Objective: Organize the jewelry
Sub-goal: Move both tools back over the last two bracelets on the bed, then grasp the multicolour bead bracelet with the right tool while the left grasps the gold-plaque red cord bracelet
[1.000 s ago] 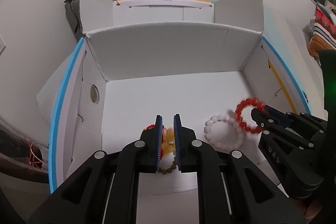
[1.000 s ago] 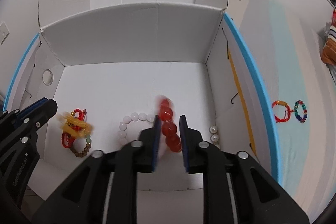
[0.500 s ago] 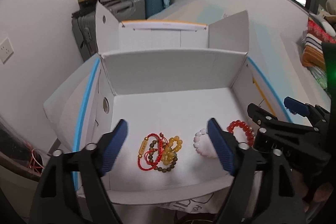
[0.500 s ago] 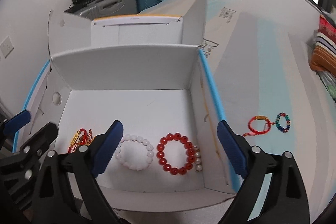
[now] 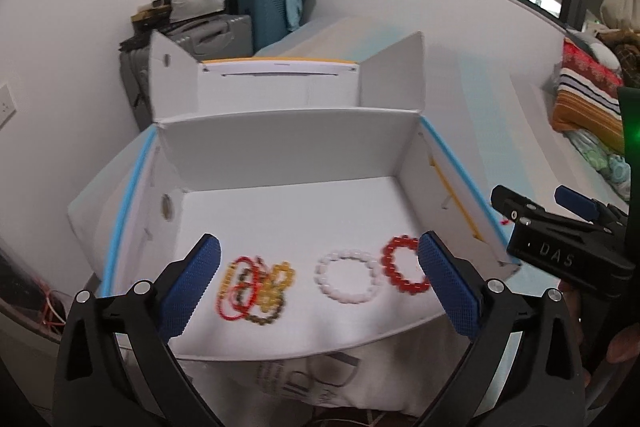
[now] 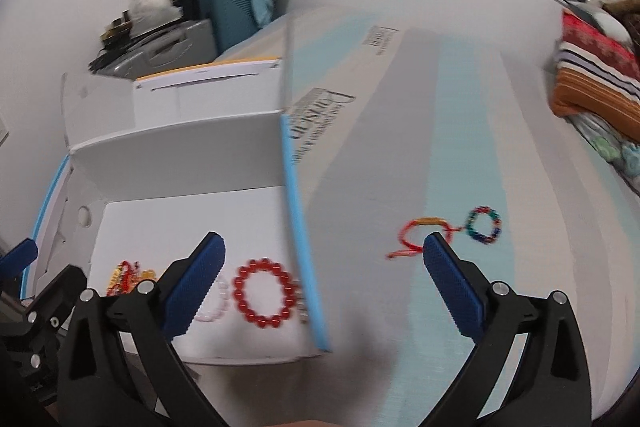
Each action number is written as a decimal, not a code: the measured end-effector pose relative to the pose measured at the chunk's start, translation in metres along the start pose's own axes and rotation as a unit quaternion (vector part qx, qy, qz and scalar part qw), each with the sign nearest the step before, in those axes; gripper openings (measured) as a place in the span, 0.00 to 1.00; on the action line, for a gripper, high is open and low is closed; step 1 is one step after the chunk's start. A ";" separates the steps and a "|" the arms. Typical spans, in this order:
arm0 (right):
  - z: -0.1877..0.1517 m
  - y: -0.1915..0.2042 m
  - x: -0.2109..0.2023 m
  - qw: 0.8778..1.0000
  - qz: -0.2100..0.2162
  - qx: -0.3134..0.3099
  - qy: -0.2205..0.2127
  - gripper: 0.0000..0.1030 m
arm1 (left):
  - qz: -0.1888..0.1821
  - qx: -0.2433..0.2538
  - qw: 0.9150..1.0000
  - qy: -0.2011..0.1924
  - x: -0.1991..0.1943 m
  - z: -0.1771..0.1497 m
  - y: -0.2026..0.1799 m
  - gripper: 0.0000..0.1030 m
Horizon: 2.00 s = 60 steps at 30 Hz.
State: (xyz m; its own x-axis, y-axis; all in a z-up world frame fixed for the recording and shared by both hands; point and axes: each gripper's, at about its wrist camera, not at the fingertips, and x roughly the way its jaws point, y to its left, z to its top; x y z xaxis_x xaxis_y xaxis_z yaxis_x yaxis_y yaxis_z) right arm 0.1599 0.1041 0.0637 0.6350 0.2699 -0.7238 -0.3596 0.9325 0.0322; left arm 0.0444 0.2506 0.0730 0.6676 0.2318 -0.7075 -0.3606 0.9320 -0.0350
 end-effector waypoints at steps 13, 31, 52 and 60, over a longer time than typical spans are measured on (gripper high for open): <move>-0.007 -0.102 -0.016 0.998 -0.039 0.049 0.005 0.93 | -0.038 0.045 0.998 -0.007 -0.002 0.007 -0.093 0.94; -0.011 -0.208 0.002 0.994 -0.054 0.089 0.027 0.93 | -0.067 0.099 0.993 0.017 0.036 0.016 -0.213 0.94; -0.010 -0.281 0.118 0.987 -0.045 0.122 0.097 0.93 | -0.052 0.107 0.989 0.085 0.171 0.010 -0.281 0.94; -0.008 -0.280 0.147 0.986 -0.031 0.129 0.105 0.93 | -0.037 0.108 0.988 0.104 0.209 0.005 -0.281 0.94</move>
State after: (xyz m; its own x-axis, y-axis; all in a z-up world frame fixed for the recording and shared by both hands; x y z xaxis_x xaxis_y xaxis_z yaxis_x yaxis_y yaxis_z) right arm 0.3484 -0.1192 -0.0575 0.4843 0.1804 -0.8561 -0.1221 0.9829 0.1380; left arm 0.2885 0.0384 -0.0620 0.5313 0.1190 -0.8388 -0.1525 0.9873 0.0435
